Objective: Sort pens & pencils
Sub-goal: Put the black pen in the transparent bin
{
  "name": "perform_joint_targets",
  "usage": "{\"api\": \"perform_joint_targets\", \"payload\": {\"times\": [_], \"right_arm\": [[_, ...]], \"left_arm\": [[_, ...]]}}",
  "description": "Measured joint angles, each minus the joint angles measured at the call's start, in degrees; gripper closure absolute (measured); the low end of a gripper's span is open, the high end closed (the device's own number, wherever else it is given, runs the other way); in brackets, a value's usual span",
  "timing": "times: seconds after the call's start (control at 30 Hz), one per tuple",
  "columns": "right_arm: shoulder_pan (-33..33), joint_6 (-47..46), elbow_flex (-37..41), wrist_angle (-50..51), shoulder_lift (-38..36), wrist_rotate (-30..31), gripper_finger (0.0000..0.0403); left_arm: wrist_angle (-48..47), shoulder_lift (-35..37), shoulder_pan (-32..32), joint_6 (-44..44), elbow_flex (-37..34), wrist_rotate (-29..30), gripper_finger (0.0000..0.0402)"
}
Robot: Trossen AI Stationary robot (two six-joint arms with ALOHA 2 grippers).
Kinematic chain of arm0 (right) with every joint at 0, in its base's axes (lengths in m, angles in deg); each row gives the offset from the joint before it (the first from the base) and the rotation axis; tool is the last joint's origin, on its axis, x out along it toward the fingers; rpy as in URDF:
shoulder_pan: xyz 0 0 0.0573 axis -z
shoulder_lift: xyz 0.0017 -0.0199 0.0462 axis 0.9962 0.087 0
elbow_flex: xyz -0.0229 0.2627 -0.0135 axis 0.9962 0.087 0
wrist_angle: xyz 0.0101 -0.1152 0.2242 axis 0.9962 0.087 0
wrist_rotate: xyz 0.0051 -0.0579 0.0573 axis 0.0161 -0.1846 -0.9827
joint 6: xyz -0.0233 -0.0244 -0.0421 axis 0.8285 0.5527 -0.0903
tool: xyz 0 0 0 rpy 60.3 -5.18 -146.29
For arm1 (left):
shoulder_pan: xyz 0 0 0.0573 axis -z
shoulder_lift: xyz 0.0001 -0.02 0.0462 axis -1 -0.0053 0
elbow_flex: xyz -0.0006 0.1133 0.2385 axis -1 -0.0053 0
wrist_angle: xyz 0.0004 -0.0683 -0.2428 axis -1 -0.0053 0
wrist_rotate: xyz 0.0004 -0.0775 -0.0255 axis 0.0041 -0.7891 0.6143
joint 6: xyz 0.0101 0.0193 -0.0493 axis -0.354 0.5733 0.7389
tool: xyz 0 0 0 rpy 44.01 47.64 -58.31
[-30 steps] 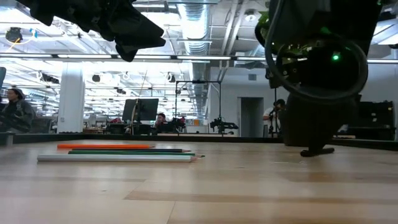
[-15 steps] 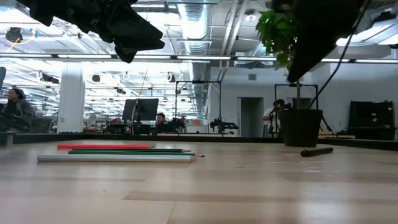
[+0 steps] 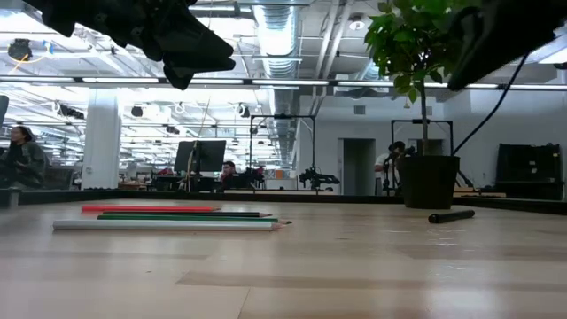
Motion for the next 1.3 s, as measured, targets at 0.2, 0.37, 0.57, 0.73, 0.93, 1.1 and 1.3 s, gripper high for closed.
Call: {"api": "perform_joint_targets", "payload": {"times": [0.2, 0.37, 0.57, 0.73, 0.93, 1.1, 1.3], "right_arm": [[0.44, 0.92, 7.66, -3.06, -7.34, -1.49, 0.0355], [1.98, 3.44, 11.96, -3.72, -13.34, -1.71, 0.0355], [9.68, 13.02, 15.91, -9.89, -18.63, -7.57, 0.0355], [17.71, 21.27, 16.61, -13.67, -19.23, -16.47, 0.0355], [25.51, 24.75, 16.59, -14.23, -18.53, -25.57, 0.0355], [30.03, 25.72, 16.59, -13.31, -16.92, -28.42, 0.0355], [35.79, 24.37, 16.59, -8.65, -14.54, -31.06, 0.0355]], "left_arm": [[0.18, 0.0, 0.0, 1.36, 0.0, 0.0, 0.0285], [0.69, 0.0, 0.0, 1.65, -0.02, 0.02, 0.0285], [1.79, 0.0, 0.0, 3.06, -0.02, 0.06, 0.0285], [3.32, -0.02, 0.0, 3.0, -0.02, 0.07, 0.0285], [3.57, -0.02, 0.01, 2.77, -0.02, 0.06, 0.0285], [3.5, -0.02, 0.0, 1.06, -0.02, 0.04, 0.0285], [3.48, -0.02, 0.0, -0.91, -0.02, 0.04, 0.0285]]}}
